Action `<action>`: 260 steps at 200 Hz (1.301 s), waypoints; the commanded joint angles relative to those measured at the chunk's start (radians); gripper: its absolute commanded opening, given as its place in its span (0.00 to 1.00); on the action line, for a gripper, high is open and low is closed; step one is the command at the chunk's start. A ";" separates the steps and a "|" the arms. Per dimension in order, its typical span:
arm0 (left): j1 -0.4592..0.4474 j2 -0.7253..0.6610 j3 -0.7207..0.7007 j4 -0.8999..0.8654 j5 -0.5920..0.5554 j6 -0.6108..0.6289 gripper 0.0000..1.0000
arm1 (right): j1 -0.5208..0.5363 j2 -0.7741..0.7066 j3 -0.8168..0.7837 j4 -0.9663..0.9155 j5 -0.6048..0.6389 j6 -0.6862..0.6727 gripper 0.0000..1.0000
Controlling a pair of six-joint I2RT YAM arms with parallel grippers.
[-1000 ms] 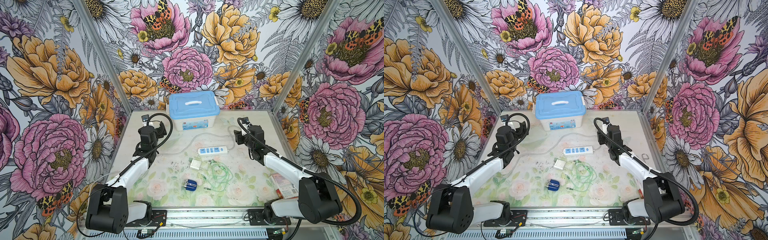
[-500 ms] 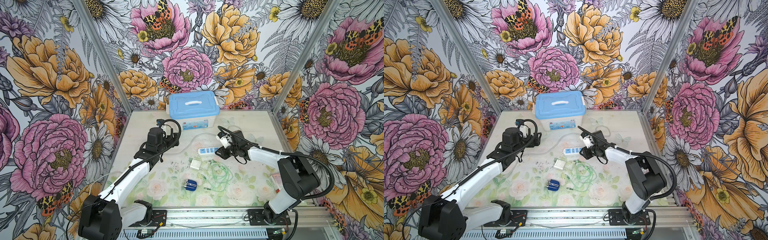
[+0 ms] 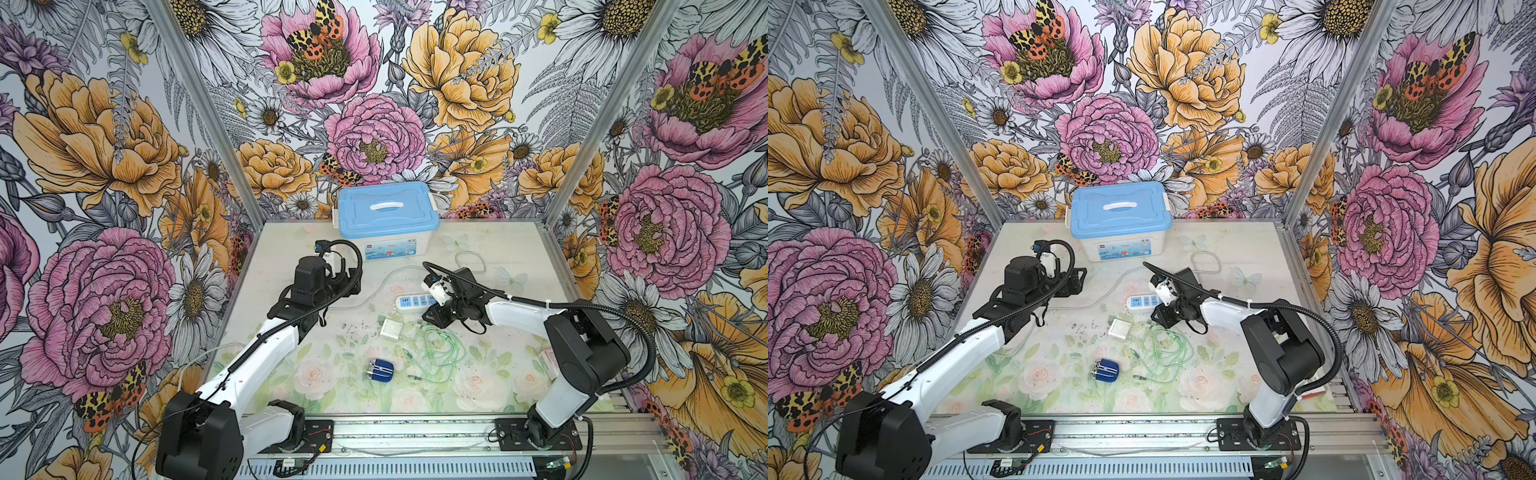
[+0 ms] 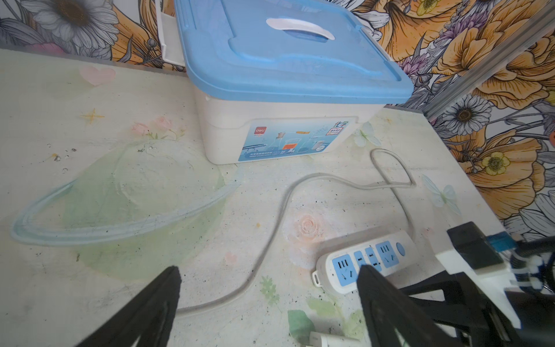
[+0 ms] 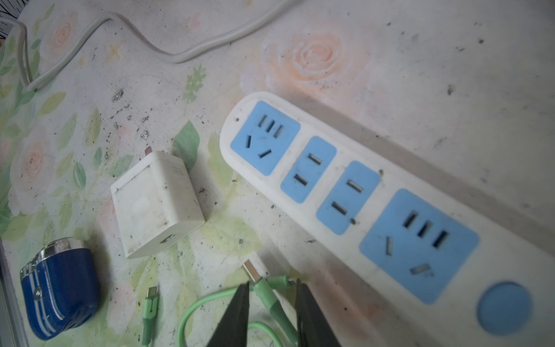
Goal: Charge the electric shaver
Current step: Pick up the charging cable from the center of the board.
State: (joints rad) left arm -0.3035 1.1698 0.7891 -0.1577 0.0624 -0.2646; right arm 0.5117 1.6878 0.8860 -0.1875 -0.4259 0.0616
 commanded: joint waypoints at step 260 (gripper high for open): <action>-0.060 0.123 -0.031 0.232 0.364 -0.066 0.91 | 0.057 -0.146 0.070 -0.013 -0.030 0.014 0.00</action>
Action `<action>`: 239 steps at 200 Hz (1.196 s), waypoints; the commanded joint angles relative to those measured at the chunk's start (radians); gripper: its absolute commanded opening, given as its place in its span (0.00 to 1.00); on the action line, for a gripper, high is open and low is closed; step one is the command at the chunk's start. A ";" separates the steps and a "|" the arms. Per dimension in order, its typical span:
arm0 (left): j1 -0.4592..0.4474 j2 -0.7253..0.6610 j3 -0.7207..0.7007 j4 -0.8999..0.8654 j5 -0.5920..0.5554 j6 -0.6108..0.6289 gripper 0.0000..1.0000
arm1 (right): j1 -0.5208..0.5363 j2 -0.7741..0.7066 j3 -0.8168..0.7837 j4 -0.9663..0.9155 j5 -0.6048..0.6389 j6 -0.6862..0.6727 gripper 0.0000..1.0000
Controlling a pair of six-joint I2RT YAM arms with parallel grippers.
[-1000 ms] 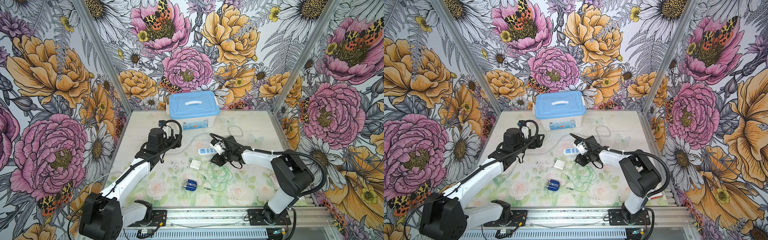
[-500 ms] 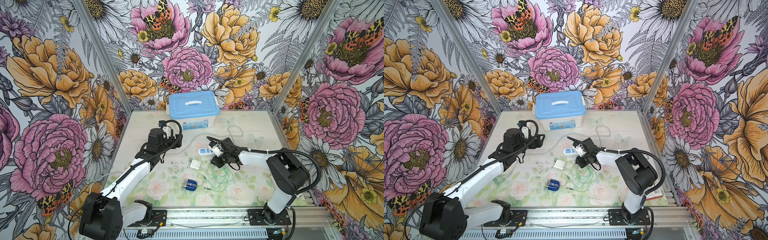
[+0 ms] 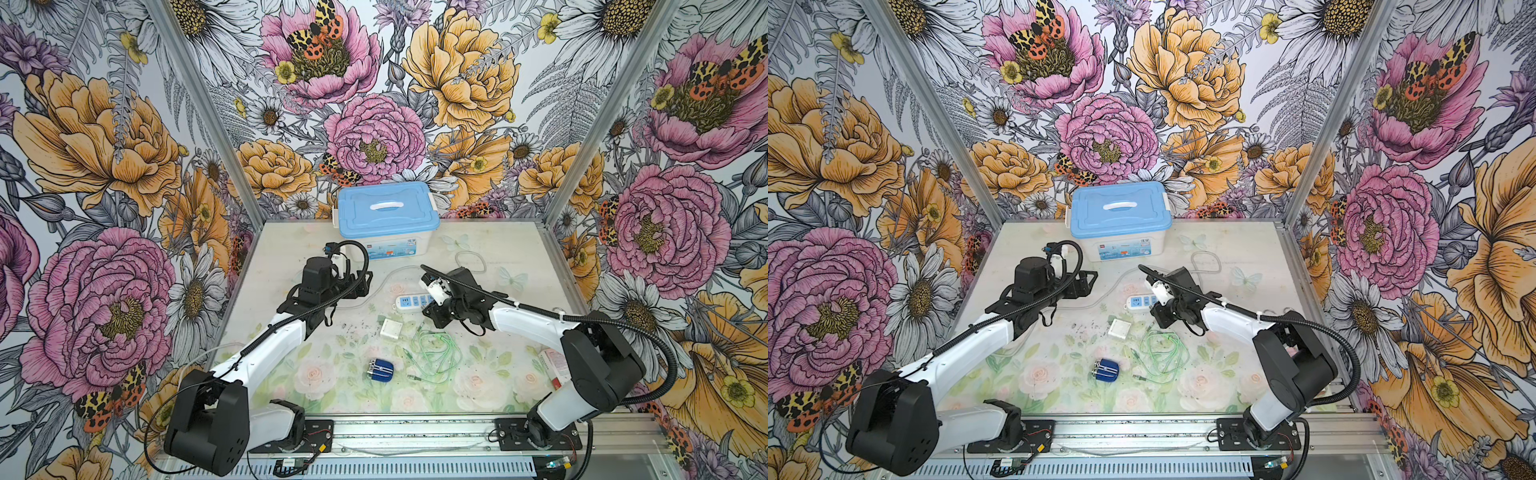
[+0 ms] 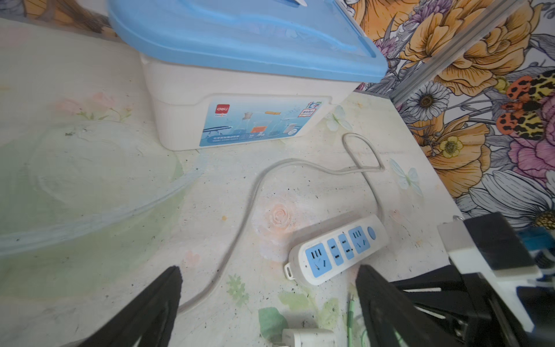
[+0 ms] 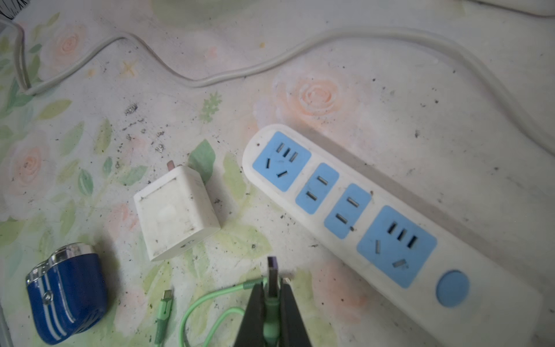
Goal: Charge the electric shaver
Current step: Pick up the charging cable from the center of the board.
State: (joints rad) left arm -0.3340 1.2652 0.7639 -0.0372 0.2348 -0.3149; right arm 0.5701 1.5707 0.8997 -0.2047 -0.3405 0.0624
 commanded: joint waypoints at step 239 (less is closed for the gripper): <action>-0.140 0.286 0.021 0.406 0.616 -0.086 0.32 | -0.022 -0.011 0.176 0.041 -0.304 0.000 0.00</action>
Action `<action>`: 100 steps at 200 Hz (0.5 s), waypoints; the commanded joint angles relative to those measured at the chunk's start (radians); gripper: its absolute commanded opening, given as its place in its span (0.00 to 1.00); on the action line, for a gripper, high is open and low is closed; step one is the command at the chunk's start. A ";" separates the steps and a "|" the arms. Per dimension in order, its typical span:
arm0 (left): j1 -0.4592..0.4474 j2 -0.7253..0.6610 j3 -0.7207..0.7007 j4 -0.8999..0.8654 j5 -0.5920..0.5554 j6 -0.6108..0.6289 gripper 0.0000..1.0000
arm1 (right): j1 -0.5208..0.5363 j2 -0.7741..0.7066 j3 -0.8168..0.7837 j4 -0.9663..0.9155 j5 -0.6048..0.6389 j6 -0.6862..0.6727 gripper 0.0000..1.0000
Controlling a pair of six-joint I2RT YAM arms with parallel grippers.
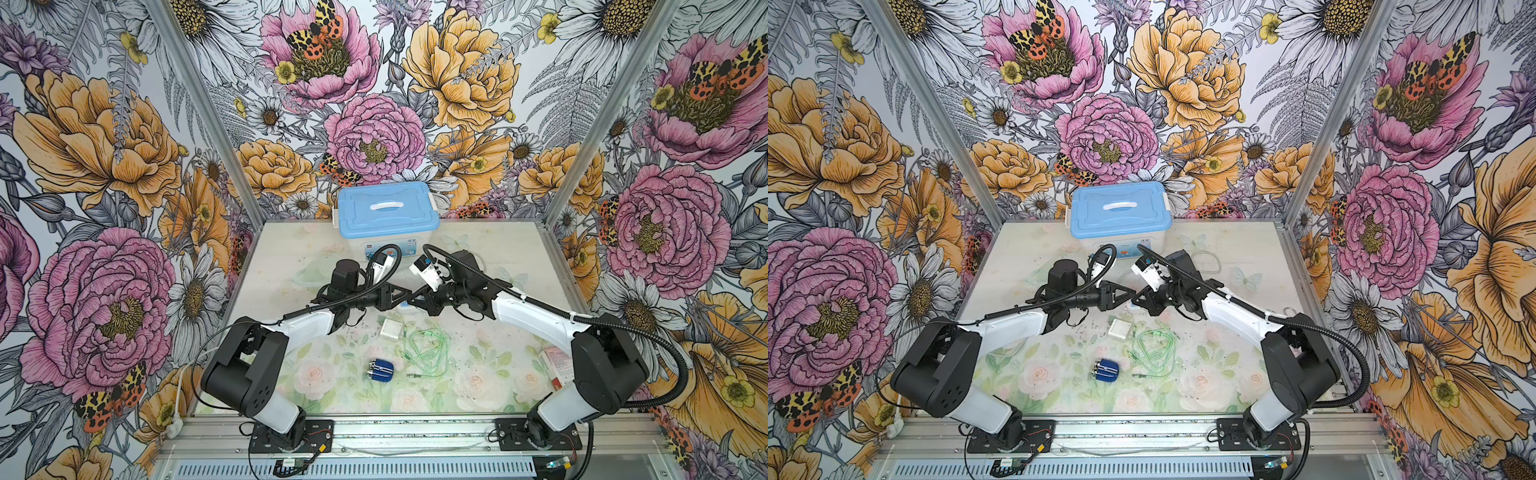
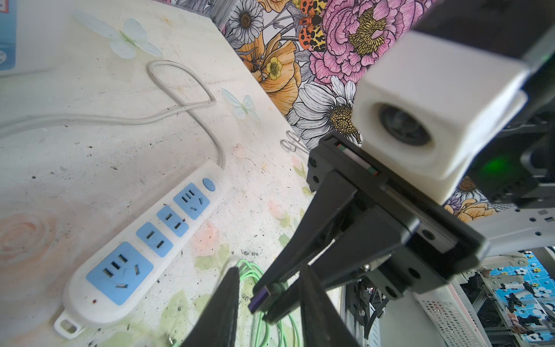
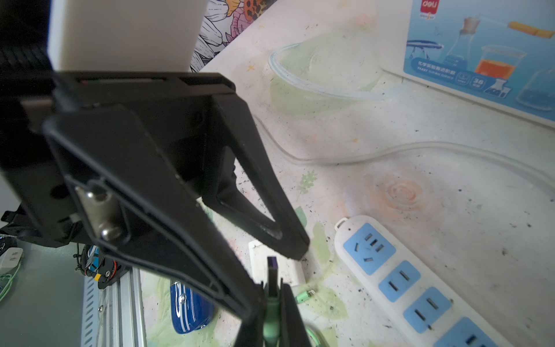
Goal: Charge the electric shaver
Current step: Pick up the charging cable from the center of the board.
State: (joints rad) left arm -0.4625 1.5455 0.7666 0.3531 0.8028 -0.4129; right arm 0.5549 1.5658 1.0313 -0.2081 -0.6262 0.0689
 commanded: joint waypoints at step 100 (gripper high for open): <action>-0.010 0.039 0.019 0.015 0.077 0.023 0.20 | -0.011 -0.007 0.060 0.068 -0.036 -0.004 0.00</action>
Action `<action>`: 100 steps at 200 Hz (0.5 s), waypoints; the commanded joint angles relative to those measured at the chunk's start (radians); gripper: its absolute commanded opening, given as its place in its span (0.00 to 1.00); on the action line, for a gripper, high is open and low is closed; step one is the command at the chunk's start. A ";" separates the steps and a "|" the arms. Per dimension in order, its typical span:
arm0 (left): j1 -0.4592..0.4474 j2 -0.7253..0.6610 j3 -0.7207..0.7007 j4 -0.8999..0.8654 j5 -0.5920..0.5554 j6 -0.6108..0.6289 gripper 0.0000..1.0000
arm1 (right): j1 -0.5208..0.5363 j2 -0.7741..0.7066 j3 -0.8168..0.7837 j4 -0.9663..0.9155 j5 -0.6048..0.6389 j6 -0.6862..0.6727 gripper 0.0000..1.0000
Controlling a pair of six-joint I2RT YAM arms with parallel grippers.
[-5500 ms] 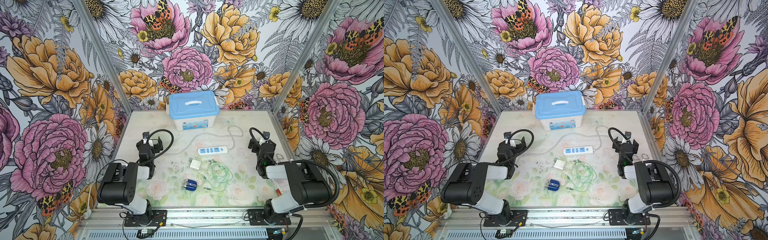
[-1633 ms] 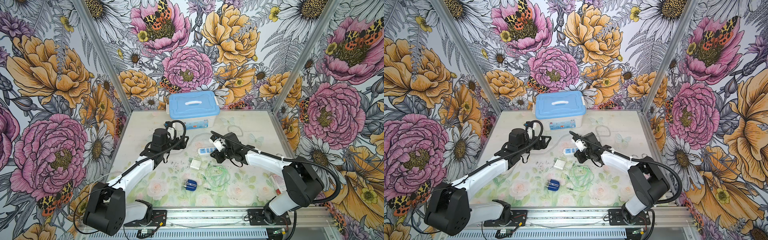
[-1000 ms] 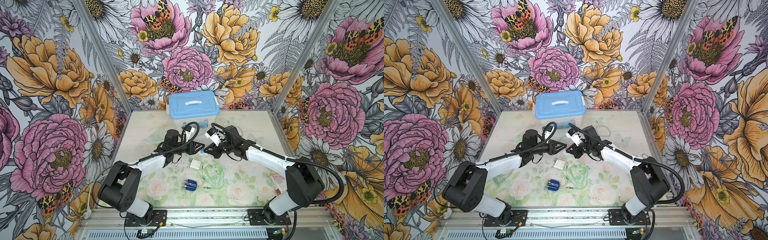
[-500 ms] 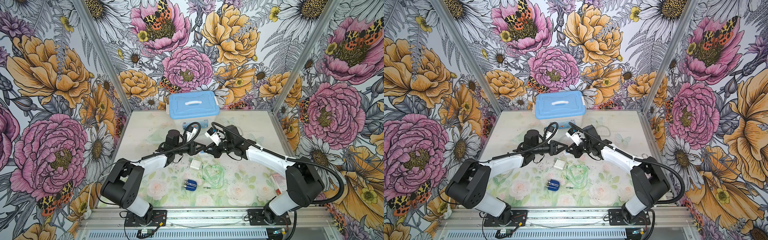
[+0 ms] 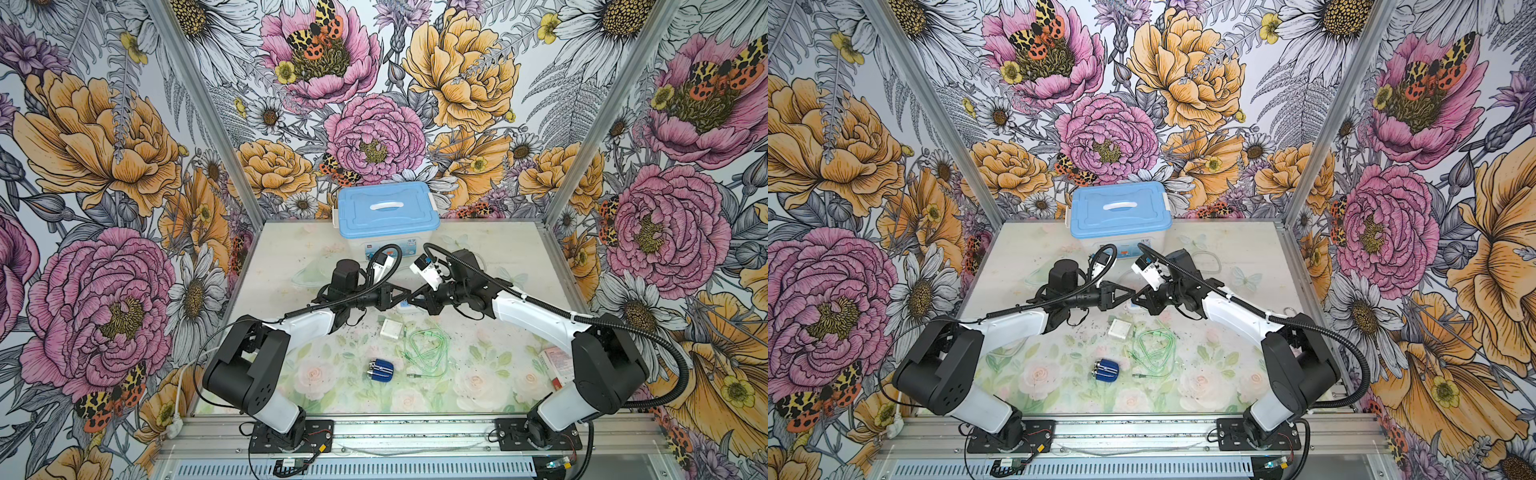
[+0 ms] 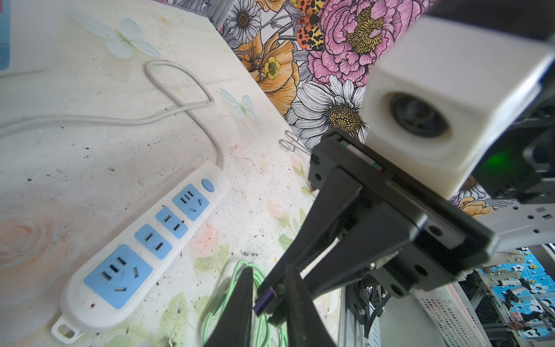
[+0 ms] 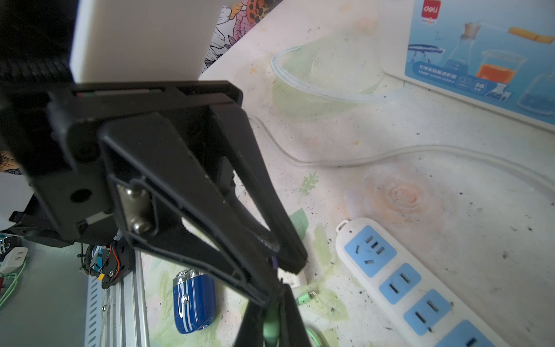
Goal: Charge the electric shaver
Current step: Pick up the charging cable from the center of the board.
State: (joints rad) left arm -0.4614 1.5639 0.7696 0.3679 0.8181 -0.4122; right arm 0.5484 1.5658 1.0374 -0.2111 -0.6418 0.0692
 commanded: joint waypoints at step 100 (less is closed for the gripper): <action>0.001 0.026 0.020 0.000 0.087 0.012 0.00 | -0.010 -0.004 0.043 0.076 0.003 -0.002 0.00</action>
State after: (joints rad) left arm -0.4564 1.5787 0.7864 0.3824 0.8516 -0.4129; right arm 0.5438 1.5669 1.0428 -0.2119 -0.6598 0.0658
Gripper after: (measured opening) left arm 0.124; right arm 0.094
